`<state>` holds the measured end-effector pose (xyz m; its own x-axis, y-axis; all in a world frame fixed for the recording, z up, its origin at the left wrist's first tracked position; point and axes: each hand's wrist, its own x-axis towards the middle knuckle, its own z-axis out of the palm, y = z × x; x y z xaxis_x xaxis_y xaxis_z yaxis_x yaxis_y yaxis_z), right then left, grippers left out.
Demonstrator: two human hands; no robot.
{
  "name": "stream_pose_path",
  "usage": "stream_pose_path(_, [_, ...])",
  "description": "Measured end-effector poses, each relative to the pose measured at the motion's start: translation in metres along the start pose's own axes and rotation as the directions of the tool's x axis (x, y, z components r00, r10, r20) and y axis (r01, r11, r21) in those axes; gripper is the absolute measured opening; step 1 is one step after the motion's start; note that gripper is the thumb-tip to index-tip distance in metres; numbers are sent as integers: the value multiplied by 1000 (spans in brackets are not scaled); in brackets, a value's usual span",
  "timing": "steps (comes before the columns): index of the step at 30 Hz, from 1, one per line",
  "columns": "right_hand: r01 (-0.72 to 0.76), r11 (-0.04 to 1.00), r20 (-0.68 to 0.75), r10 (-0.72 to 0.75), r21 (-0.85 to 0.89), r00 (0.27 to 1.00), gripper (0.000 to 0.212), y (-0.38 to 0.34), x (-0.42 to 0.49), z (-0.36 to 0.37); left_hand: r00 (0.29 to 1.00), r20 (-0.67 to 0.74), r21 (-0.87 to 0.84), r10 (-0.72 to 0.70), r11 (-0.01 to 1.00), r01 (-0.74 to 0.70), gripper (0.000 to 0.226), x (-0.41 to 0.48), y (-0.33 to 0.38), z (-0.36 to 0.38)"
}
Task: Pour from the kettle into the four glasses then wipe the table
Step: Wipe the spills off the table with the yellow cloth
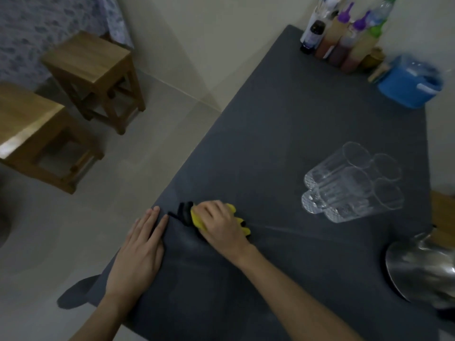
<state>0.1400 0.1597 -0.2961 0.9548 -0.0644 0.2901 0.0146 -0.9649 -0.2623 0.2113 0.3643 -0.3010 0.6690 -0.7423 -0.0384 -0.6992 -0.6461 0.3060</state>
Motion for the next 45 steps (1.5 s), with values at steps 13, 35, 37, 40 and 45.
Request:
stream_pose_path(13, [-13,976,34,21,-218,999,31,119,-78,-54,1000,-24,-45,-15,999,14,54,0,-1,3])
stream_pose_path(35, [-345,937,-94,339,-56,936,19,83,112,6,999,-31,-33,-32,999,31,53,0,-2,7])
stream_pose_path(37, [-241,970,-41,240,-22,970,21,64,92,5,999,-23,-28,-29,999,28,53,-1,-2,6])
stream_pose_path(40, [-178,984,25,178,3,984,26,33,52,2,1000,-8,-13,-23,1000,22,55,-1,-2,5])
stream_pose_path(45, [-120,993,13,120,11,993,27,5,-14,-6,999,15,-14,-34,999,34,56,-1,-2,3])
